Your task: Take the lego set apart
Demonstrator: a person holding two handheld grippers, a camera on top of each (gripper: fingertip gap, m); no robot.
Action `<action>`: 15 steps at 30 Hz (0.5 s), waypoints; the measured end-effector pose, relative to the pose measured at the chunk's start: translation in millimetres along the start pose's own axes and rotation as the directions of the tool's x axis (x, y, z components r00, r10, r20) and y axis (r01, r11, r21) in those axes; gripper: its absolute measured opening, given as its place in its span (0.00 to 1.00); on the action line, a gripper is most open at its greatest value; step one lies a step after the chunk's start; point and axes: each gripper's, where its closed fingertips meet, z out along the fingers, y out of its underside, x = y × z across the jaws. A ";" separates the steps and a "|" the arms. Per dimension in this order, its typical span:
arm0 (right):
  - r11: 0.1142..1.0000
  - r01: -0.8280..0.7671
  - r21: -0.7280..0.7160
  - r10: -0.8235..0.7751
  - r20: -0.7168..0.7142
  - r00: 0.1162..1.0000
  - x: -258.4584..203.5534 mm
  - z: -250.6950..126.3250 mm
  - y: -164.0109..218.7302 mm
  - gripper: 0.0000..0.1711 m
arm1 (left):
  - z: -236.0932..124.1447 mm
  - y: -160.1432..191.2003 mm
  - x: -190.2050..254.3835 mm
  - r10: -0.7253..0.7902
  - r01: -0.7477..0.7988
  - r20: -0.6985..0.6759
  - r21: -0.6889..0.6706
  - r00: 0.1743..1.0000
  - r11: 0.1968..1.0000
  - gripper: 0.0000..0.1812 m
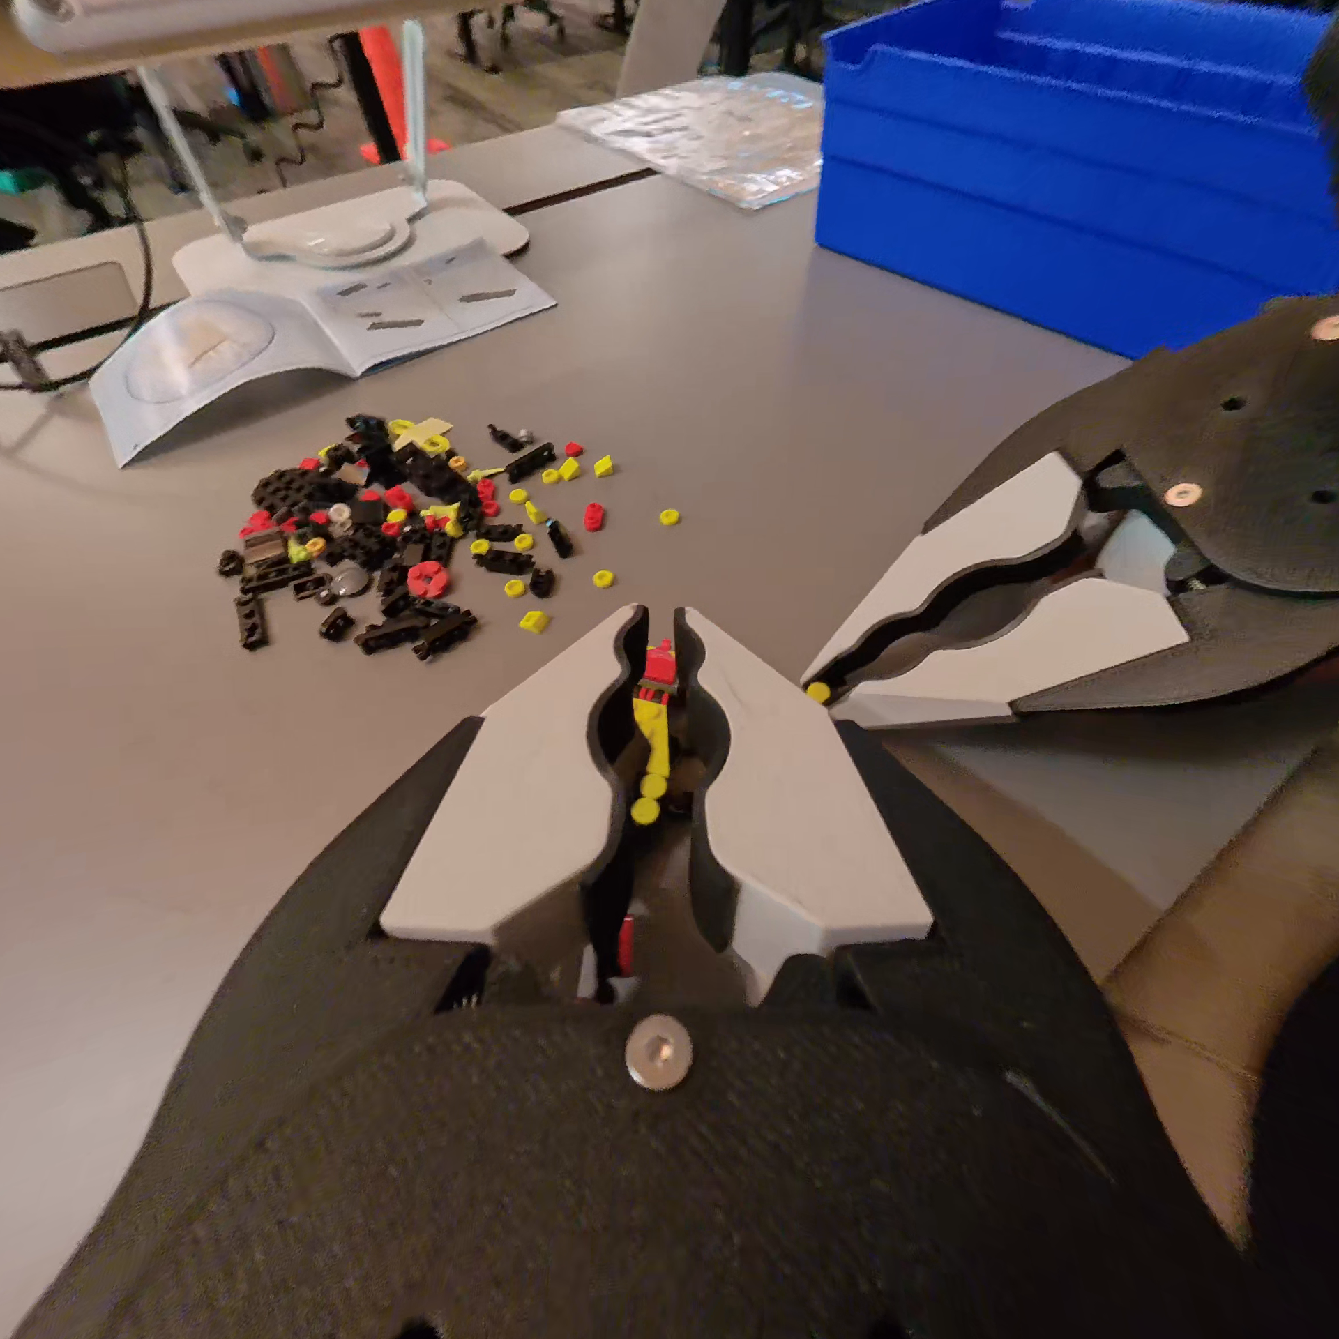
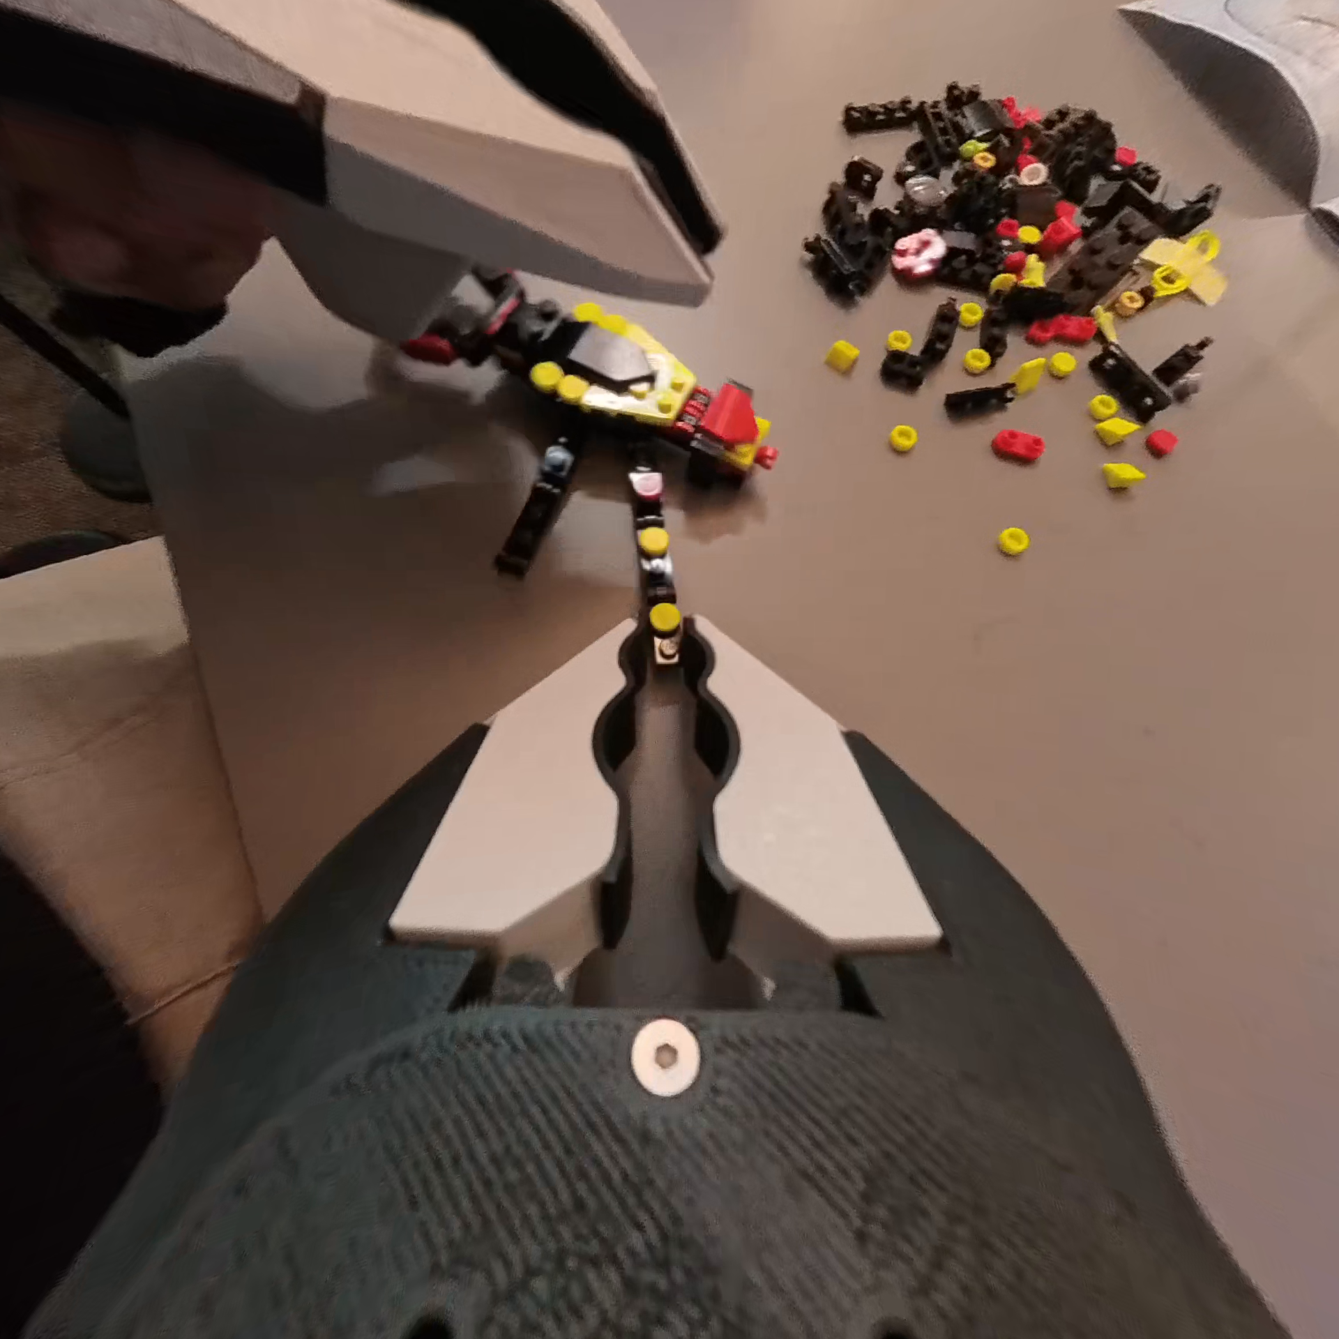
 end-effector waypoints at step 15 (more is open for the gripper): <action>1.000 -0.005 0.009 0.005 0.015 1.000 14.4 -44.2 38.1 0.20 | 16.2 28.2 88.5 0.339 -0.383 -0.240 -0.168 0.910 0.908 0.12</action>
